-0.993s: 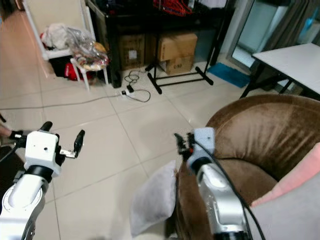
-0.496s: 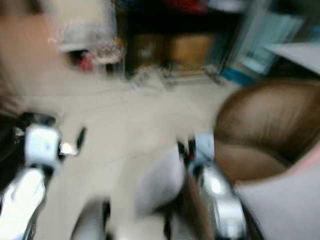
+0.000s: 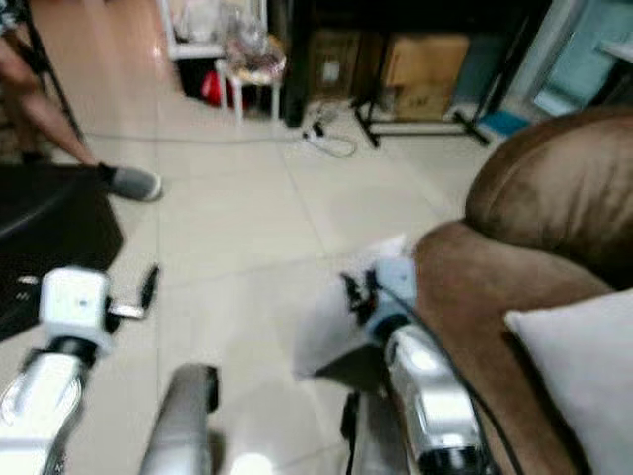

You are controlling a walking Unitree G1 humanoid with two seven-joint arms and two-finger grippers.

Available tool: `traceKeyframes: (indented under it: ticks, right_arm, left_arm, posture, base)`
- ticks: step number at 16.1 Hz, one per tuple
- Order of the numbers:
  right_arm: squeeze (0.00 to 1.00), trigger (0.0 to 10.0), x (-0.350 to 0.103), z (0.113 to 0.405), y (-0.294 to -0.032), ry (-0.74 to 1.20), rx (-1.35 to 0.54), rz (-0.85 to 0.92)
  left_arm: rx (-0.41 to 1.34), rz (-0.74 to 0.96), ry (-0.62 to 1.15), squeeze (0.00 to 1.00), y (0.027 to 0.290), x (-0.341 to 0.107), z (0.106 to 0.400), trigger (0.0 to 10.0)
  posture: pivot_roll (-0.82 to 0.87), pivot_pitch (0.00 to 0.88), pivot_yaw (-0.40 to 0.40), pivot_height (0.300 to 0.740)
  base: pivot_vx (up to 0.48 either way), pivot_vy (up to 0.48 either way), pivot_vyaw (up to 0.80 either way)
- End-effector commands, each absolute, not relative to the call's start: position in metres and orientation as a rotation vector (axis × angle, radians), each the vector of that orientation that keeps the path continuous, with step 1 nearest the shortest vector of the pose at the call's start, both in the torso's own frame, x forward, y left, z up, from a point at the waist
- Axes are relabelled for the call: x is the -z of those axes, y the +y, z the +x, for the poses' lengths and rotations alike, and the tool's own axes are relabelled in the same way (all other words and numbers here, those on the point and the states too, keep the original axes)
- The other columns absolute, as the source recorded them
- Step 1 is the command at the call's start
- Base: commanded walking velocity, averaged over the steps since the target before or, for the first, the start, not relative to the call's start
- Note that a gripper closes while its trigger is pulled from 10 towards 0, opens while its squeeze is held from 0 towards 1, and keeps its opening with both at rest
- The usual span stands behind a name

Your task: Move the pillow to the sofa from floor

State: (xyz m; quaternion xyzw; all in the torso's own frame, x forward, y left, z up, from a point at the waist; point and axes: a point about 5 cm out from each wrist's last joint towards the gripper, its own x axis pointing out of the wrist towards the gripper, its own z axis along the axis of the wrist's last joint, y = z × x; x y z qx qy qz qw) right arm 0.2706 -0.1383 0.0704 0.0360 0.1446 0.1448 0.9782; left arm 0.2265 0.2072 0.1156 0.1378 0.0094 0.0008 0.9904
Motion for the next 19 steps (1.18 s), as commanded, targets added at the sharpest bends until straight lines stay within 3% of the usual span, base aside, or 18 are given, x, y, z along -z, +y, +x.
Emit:
traceKeyframes:
  ticks: [1, 3, 11, 16, 19]
  right_arm:
    - [0.00, 10.0, -0.079, 0.274, -0.144, 0.257, -0.285, 0.045]
    - [0.00, 10.0, -0.081, 0.273, -0.141, 0.255, -0.292, 0.043]
    - [0.00, 10.0, -0.085, 0.271, -0.135, 0.254, -0.277, 0.074]
    - [0.00, 10.0, -0.085, 0.271, -0.134, 0.275, -0.361, 0.066]
    - [0.00, 10.0, -0.082, 0.274, -0.143, 0.289, -0.370, 0.056]
  left_arm:
    - [0.022, 0.257, -0.016, 0.00, 0.201, -0.121, 0.228, 10.0]
    - [0.017, 0.251, -0.016, 0.00, 0.202, -0.121, 0.229, 10.0]
    - [-0.005, 0.239, -0.012, 0.00, 0.207, -0.121, 0.228, 10.0]
    - [-0.005, 0.236, -0.015, 0.00, 0.206, -0.121, 0.229, 10.0]
    - [-0.022, 0.238, -0.007, 0.00, 0.210, -0.121, 0.231, 10.0]
  posture:
    - [0.00, 0.000, -0.071, 0.554]
    - [0.00, 0.000, -0.074, 0.554]
    - [0.00, 0.000, -0.074, 0.554]
    - [0.00, 0.000, -0.073, 0.554]
    - [0.00, 0.000, -0.072, 0.539]
  base:
    - [0.289, 0.000, 0.78]
    - [0.313, 0.000, 0.77]
    - [0.311, 0.000, 0.00]
    - [0.311, 0.000, 0.00]
    - [0.000, 0.000, 0.00]
